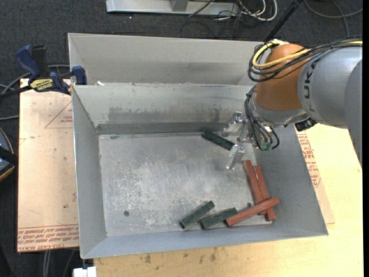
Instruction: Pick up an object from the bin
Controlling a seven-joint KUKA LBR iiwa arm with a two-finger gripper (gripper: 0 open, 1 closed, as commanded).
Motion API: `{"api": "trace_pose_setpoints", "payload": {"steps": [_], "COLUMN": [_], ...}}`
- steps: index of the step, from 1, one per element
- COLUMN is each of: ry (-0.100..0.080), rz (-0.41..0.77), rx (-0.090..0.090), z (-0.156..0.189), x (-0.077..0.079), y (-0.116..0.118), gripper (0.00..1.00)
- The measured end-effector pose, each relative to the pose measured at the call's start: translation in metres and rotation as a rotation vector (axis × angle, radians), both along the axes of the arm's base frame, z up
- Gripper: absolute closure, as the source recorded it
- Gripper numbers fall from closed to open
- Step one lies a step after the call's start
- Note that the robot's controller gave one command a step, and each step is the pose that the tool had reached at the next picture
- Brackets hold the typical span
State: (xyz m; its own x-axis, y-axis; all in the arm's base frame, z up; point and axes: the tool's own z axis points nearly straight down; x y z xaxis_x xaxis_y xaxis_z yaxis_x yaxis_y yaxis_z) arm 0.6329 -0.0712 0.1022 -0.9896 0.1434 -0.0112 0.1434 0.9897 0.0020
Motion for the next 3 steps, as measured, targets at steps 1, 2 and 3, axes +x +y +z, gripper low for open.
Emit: {"api": "trace_pose_setpoints", "payload": {"steps": [1,2,3], "ry": [0.008,-0.010,-0.010], "rz": [0.084,-0.099,-0.098], "rx": [0.000,-0.002,-0.002], "z": [-0.020,-0.022,-0.022], "x": [0.004,0.015,0.015], "y": [-0.046,0.031,0.031], "gripper": [0.00,1.00,1.00]}}
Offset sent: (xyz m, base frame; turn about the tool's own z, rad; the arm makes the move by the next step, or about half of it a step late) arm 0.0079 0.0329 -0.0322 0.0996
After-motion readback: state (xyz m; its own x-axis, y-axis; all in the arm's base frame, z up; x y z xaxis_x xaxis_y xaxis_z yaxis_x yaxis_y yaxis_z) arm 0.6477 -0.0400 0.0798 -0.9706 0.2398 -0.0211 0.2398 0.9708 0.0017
